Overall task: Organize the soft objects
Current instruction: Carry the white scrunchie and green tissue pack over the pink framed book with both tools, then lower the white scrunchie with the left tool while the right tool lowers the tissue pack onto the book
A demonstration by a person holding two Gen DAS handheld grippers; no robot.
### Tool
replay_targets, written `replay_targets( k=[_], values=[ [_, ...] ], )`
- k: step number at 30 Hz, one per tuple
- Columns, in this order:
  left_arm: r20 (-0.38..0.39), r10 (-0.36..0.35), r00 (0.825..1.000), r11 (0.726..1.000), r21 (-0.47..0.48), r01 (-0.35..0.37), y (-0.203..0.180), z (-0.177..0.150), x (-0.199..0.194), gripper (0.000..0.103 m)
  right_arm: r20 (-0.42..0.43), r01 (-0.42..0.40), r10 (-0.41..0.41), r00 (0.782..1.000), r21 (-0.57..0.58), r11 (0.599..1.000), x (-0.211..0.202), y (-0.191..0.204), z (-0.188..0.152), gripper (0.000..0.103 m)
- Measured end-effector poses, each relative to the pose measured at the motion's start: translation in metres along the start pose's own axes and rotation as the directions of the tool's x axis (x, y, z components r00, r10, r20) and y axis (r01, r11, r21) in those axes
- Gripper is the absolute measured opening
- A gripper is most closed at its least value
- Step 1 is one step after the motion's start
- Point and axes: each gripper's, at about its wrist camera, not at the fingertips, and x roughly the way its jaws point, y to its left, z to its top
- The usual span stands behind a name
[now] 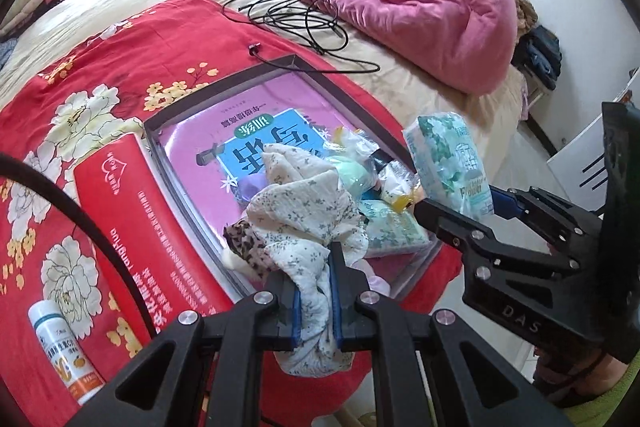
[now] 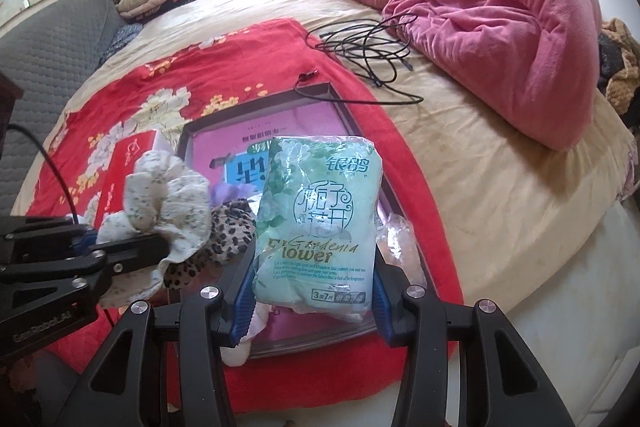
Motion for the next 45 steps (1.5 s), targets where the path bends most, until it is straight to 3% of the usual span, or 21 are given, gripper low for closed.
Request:
replay_targets(
  k=[26, 39, 45],
  values=[
    [-0.033, 0.011, 0.999, 1.000, -0.008, -0.012, 0.007, 0.013, 0.026, 0.012, -0.089, -0.009, 0.004, 0.996, -0.053, 0.999, 0.061, 0.007, 0.005, 0.050],
    [-0.033, 0.014, 0.999, 1.000, -0.009, -0.014, 0.008, 0.015, 0.028, 0.012, -0.093, -0.006, 0.002, 0.996, -0.044, 0.999, 0.067, 0.005, 0.007, 0.053],
    [-0.035, 0.016, 0.999, 1.000, -0.015, -0.016, 0.010, 0.016, 0.029, 0.013, -0.077, 0.014, -0.018, 0.997, -0.050, 0.999, 0.059, 0.006, 0.007, 0.064]
  ],
)
